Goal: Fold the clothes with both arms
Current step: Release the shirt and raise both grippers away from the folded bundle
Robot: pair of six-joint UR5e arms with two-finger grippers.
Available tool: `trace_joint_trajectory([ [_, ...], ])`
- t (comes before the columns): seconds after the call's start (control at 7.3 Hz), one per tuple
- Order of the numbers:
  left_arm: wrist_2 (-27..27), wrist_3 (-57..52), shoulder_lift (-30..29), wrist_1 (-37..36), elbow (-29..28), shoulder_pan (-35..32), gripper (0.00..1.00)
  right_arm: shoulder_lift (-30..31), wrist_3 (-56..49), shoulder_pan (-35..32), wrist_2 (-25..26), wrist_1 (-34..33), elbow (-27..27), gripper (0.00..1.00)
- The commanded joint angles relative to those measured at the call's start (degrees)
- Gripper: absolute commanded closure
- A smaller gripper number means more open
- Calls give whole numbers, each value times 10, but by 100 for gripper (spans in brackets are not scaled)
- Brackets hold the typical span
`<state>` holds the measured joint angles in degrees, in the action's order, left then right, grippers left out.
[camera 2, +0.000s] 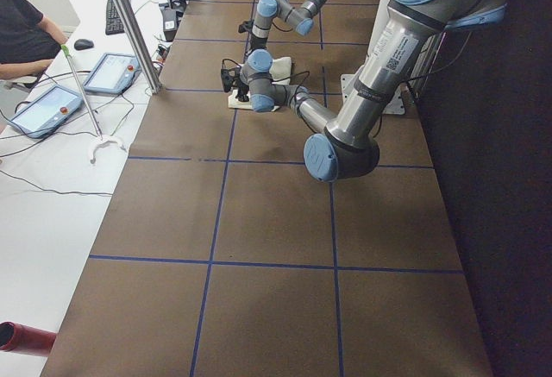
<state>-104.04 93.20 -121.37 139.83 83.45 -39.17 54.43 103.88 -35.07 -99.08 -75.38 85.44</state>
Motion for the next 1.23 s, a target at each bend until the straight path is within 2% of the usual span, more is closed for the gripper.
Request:
trace_joint_trajectory([
  [0.0, -24, -6, 34, 56, 0, 1, 100, 2, 0, -7, -16, 1, 17, 0],
  [0.14, -61, -16, 56, 122, -9, 3, 100, 5, -3, -14, -21, 1, 29, 0],
  [0.27, -87, -17, 68, 186, -31, 4, 100, 11, -4, -38, -61, 1, 45, 0],
  [0.41, -89, -16, 62, 212, -54, 14, 100, 33, -8, -61, -99, 2, 71, 0],
  [0.68, -91, 57, 16, 224, -42, 24, 100, 44, -24, -67, -107, 1, 90, 0],
  [0.96, -92, 63, 6, 222, -43, 35, 100, 56, -26, -69, -108, 2, 99, 0],
  [1.1, -85, 66, 6, 208, -43, 67, 100, 57, -26, -71, -110, 1, 107, 0],
])
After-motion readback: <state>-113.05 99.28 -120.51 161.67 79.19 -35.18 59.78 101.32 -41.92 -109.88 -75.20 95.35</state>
